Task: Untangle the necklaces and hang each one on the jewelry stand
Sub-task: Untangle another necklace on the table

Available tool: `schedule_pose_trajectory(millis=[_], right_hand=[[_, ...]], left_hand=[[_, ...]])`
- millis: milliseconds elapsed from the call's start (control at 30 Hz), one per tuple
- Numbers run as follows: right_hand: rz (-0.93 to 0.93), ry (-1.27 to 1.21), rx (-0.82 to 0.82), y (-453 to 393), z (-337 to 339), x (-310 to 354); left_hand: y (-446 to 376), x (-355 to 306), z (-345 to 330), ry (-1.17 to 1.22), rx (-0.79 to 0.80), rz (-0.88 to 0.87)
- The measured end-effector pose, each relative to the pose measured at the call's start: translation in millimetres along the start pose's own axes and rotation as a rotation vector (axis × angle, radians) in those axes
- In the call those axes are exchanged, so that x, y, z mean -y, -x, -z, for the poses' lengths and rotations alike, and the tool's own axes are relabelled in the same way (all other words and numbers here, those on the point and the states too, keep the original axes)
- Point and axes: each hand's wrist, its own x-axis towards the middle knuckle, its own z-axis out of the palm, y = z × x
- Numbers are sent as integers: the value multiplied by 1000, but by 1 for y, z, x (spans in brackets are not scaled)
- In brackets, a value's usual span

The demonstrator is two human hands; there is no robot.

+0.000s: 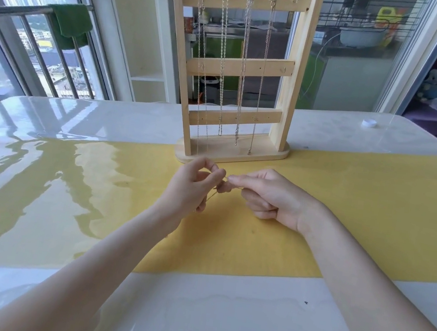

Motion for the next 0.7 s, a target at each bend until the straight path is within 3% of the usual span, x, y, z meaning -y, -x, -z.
schedule_pose_trajectory(millis=[200,333,400,567,700], right_hand=[[25,-72,40,2,6,1],[44,-173,-7,3,10,-1],[85,-240,-75,2,11,-3],[207,-287,-351,-5,14,-6],[253,-236,-418,-5,9,-6]], left_hand=[[-1,-5,4,31,-17,-80],[1,-11,9,238,27,-68],[0,-13,12,266,40,-56],[-3,-9,11,54,-49,-65],[-2,-9,9,2,-61,-73]])
